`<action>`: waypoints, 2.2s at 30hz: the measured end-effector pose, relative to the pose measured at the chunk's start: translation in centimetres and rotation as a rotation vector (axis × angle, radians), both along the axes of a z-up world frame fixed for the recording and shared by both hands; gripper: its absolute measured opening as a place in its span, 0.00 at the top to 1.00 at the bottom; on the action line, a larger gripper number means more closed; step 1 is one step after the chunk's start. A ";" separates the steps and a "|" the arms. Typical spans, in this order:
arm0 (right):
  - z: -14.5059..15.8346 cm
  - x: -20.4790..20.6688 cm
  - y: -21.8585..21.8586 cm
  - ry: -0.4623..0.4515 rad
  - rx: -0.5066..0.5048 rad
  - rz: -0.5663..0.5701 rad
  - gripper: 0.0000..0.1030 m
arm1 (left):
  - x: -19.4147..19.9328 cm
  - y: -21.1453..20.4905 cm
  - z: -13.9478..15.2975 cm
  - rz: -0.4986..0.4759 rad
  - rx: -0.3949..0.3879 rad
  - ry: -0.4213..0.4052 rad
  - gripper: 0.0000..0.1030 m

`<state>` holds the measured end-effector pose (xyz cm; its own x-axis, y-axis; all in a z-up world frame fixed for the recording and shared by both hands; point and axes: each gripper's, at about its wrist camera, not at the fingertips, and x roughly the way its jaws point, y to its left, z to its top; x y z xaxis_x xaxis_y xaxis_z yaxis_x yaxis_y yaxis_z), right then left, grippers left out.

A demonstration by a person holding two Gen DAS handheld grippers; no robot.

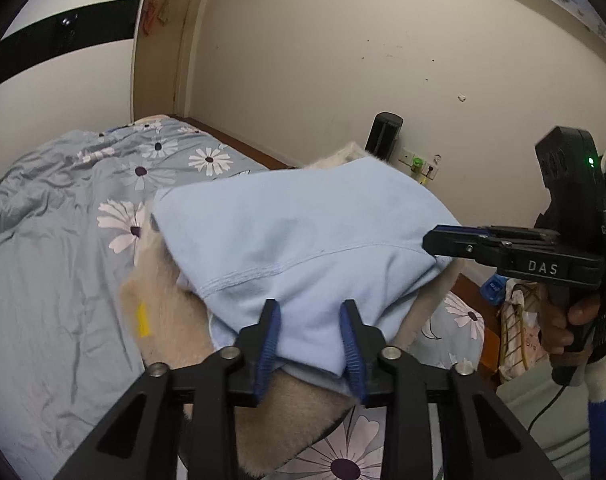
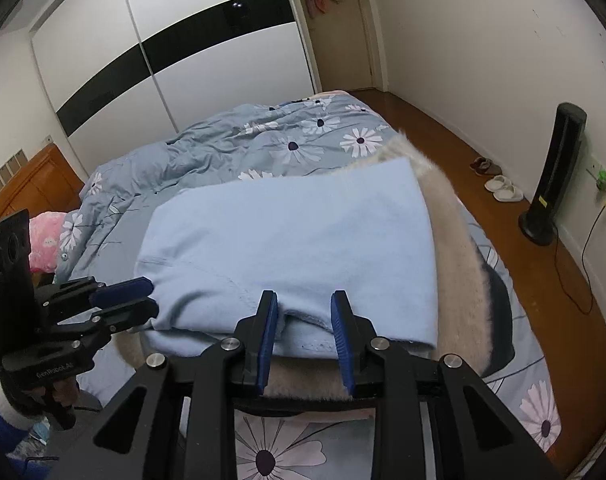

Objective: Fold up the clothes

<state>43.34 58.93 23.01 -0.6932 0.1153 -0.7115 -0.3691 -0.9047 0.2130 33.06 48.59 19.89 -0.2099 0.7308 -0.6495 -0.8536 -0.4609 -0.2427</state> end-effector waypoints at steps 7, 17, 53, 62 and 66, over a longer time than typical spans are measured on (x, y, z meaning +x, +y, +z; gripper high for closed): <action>-1.6 0.3 0.5 0.011 -0.034 -0.016 0.68 | -0.2 0.3 -1.3 0.011 -0.008 -0.011 0.64; -1.1 0.1 0.3 -0.001 -0.047 -0.042 0.68 | -0.5 0.6 -1.1 0.024 -0.040 -0.021 0.56; -4.3 4.8 -8.6 -0.100 0.038 -0.133 0.32 | 5.6 -4.6 -5.3 0.151 -0.057 -0.067 0.00; -4.4 3.6 -8.1 -0.138 0.081 -0.114 0.22 | 5.7 -3.7 -5.6 0.234 -0.120 -0.015 0.00; -4.3 3.5 -7.5 -0.161 0.098 -0.121 0.15 | 5.7 -3.1 -5.3 0.258 -0.148 0.025 0.00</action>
